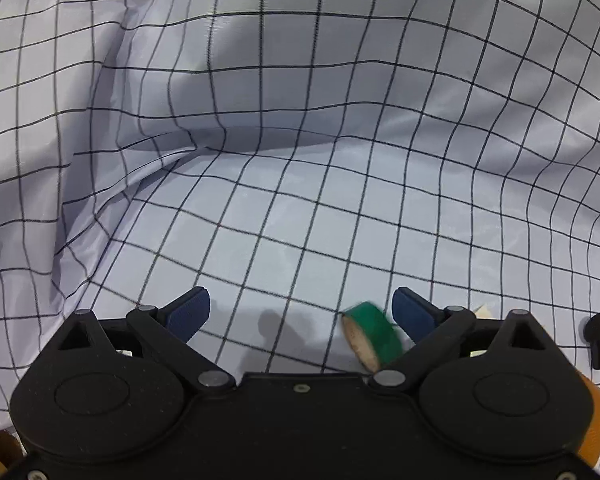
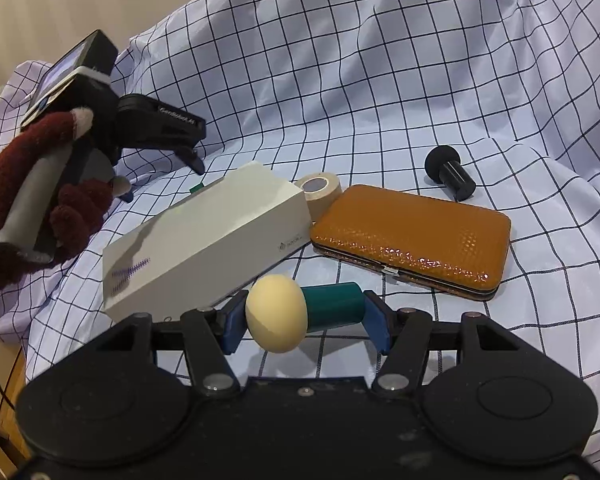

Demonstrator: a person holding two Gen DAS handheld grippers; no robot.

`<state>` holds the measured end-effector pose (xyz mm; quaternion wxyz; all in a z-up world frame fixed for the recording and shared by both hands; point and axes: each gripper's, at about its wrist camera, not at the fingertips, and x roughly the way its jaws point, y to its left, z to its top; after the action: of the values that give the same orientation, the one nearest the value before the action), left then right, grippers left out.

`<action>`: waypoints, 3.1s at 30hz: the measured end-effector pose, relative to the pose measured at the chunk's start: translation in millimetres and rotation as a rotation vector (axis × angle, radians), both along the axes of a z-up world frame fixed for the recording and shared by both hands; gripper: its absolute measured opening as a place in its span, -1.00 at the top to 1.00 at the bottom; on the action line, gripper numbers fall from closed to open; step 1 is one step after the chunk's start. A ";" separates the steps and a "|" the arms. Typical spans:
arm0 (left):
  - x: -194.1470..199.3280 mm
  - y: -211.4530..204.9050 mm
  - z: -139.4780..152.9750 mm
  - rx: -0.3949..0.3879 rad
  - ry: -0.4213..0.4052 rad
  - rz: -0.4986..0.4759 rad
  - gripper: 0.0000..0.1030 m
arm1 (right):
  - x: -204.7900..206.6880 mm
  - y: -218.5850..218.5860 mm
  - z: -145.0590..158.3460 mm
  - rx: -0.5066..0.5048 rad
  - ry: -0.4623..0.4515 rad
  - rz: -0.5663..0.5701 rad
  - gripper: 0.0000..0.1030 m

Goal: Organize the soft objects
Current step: 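Grasp the green tape roll with the left tool while the right tool holds the wooden ball, then carry the green tape and wooden ball into the basket and open both tools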

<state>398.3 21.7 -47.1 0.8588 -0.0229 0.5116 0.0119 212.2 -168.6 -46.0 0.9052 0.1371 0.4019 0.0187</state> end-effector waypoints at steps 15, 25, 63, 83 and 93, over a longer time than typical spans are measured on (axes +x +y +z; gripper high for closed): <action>-6.6 31.9 -15.3 0.046 0.046 -0.012 -0.84 | 1.1 -0.1 2.9 0.007 0.005 -0.006 -0.15; -7.1 32.2 -12.4 0.017 0.074 -0.036 -0.84 | -0.1 7.6 4.5 0.003 0.013 0.005 -0.15; 7.6 13.2 -29.2 -0.024 0.196 -0.032 -0.25 | -1.6 1.0 5.4 0.029 0.005 -0.014 -0.15; 11.3 16.8 -41.4 -0.154 0.262 0.005 0.09 | -4.2 -4.3 7.0 0.042 -0.011 -0.030 -0.15; -13.5 15.9 19.0 -0.131 0.034 0.020 0.09 | -10.5 -5.9 18.3 0.022 -0.037 -0.057 -0.15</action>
<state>384.8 37.7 -28.2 0.8466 -0.0839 0.5254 -0.0126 201.7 -174.5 -27.7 0.9111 0.1579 0.3809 -0.0002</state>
